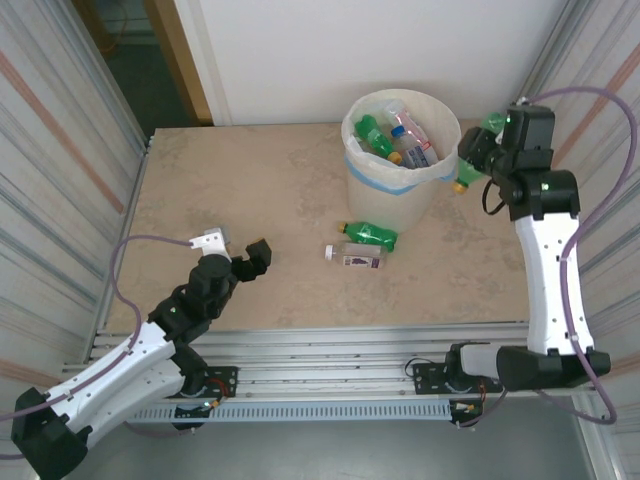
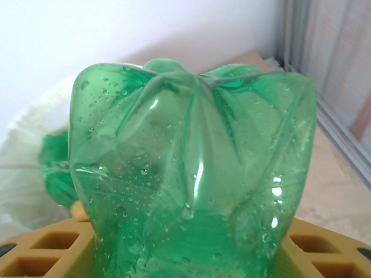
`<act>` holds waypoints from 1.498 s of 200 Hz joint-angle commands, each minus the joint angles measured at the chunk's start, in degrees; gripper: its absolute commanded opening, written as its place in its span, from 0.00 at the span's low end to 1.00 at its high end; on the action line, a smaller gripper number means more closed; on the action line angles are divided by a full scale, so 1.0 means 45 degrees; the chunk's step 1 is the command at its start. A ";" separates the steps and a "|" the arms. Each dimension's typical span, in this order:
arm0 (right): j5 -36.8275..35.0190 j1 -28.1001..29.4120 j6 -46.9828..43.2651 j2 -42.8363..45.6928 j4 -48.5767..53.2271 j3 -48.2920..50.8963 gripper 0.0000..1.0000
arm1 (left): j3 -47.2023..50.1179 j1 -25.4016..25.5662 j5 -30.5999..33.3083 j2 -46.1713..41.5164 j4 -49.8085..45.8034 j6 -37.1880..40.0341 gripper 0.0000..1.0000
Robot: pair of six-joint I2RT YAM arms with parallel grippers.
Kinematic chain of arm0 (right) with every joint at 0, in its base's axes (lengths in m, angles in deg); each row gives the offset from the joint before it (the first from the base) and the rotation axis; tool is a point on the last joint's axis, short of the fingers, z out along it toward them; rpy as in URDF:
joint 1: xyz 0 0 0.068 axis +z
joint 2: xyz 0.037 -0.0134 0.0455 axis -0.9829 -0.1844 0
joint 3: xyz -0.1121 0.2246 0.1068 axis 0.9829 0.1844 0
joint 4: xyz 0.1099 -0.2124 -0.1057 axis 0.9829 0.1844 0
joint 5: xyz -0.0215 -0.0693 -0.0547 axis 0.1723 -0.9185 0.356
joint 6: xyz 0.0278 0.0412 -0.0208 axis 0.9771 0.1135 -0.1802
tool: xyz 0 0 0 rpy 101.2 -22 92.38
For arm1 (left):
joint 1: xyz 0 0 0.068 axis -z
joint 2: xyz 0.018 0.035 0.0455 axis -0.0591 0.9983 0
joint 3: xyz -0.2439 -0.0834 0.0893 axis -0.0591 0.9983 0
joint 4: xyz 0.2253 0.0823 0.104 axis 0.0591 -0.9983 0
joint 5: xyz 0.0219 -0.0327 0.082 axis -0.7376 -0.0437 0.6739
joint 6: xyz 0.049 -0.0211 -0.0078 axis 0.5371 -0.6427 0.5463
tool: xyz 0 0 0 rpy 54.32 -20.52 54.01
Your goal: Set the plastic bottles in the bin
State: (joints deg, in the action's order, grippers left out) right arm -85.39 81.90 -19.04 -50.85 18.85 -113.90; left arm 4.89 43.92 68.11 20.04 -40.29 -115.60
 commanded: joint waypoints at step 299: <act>0.0231 0.0922 -0.5298 -0.9558 0.3987 -1.0027 0.82 | -0.0423 -0.0082 0.0247 0.0663 0.0308 0.0251 0.99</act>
State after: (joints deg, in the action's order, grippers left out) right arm -81.15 85.37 -41.71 -94.32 35.77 -158.57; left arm 4.89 43.92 67.91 22.64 -40.22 -115.55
